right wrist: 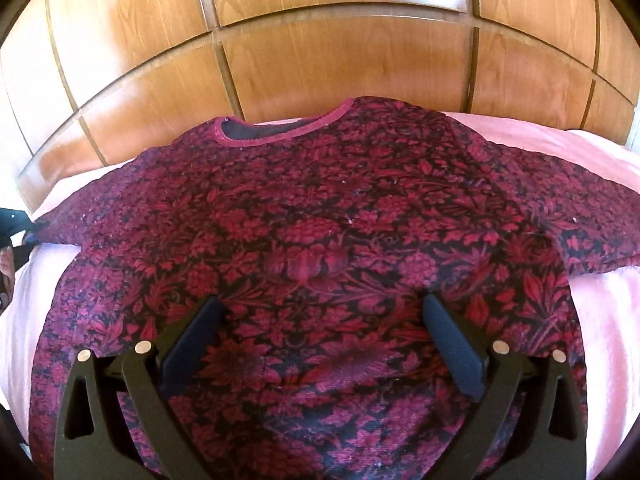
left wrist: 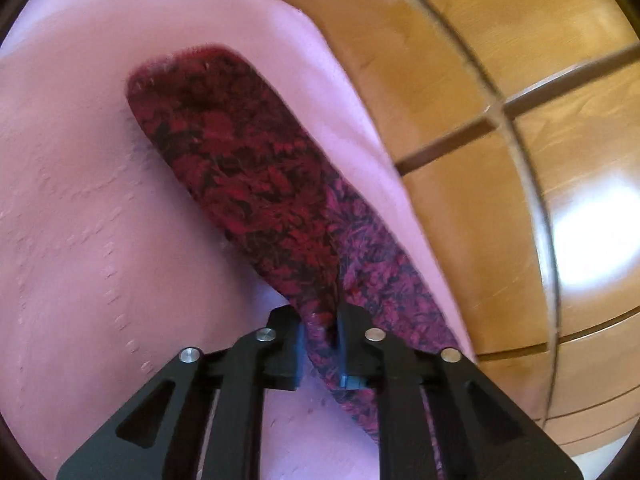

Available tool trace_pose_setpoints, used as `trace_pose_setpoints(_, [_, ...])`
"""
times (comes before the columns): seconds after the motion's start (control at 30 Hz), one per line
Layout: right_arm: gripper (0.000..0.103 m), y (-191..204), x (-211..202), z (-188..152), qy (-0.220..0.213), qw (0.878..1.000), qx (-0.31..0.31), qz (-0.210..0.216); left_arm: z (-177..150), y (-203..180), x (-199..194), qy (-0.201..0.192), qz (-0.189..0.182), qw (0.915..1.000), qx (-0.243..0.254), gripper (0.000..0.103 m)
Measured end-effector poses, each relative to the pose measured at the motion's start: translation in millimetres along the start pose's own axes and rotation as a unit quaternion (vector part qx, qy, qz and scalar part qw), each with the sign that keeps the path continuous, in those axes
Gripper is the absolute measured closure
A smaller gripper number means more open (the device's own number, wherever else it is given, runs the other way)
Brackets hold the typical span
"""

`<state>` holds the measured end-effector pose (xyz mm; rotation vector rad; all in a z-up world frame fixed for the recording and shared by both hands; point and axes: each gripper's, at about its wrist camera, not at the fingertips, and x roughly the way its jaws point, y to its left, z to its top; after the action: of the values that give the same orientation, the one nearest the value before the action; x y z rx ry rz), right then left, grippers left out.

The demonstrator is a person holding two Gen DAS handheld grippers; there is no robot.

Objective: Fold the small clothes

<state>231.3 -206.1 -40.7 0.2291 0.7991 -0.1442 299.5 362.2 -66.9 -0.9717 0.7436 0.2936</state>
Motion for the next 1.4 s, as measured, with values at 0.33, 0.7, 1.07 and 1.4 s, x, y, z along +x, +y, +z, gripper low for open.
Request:
trace_pose_setpoints(0.33, [0.002, 0, 4, 1, 0.008, 1.0, -0.001, -0.001, -45, 35, -50, -0.039, 0.039, 0.9971, 0.052, 0.094])
trace_pose_setpoints(0.7, [0.002, -9, -7, 4, 0.009, 1.0, 0.01, 0.016, -106, -21, -84, 0.006, 0.001, 0.9862, 0.166, 0.046])
trace_pose_setpoints(1.07, [0.015, -99, -94, -48, 0.009, 0.998, 0.058, -0.027, -262, -2, -135, 0.203, -0.161, 0.9198, 0.294, 0.046])
trace_pose_setpoints(1.4, [0.06, -105, -152, -128, 0.059, 0.995, 0.075, 0.04, -291, 21, -161, 0.222, -0.149, 0.9088, 0.321, 0.08])
